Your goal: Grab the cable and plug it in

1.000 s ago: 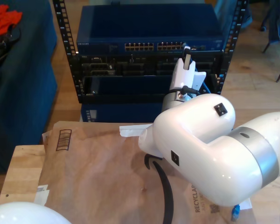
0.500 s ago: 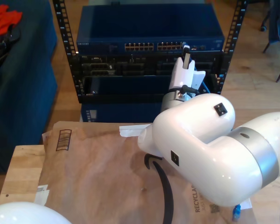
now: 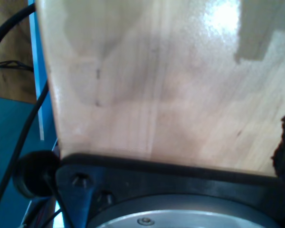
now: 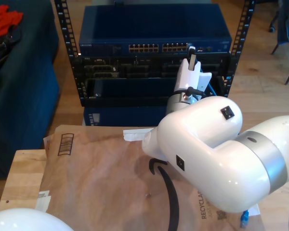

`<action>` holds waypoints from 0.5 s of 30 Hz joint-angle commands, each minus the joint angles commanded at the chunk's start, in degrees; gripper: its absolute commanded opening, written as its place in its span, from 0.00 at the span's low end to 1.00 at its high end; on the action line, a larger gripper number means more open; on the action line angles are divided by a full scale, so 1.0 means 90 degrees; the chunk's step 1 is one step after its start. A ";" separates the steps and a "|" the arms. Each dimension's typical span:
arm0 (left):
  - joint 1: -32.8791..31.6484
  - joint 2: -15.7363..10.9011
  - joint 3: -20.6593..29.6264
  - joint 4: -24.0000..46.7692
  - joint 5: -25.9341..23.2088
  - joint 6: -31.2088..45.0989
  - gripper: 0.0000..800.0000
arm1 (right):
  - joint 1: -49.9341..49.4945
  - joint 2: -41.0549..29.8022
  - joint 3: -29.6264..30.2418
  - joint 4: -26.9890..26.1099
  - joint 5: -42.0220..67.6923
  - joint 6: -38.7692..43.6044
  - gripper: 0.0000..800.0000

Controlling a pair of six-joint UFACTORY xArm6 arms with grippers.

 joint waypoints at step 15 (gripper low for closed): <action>0.0000 0.0000 0.0000 0.0000 0.0000 0.0000 1.00 | -0.0059 0.0059 -0.0078 -0.0010 0.0020 0.0010 0.00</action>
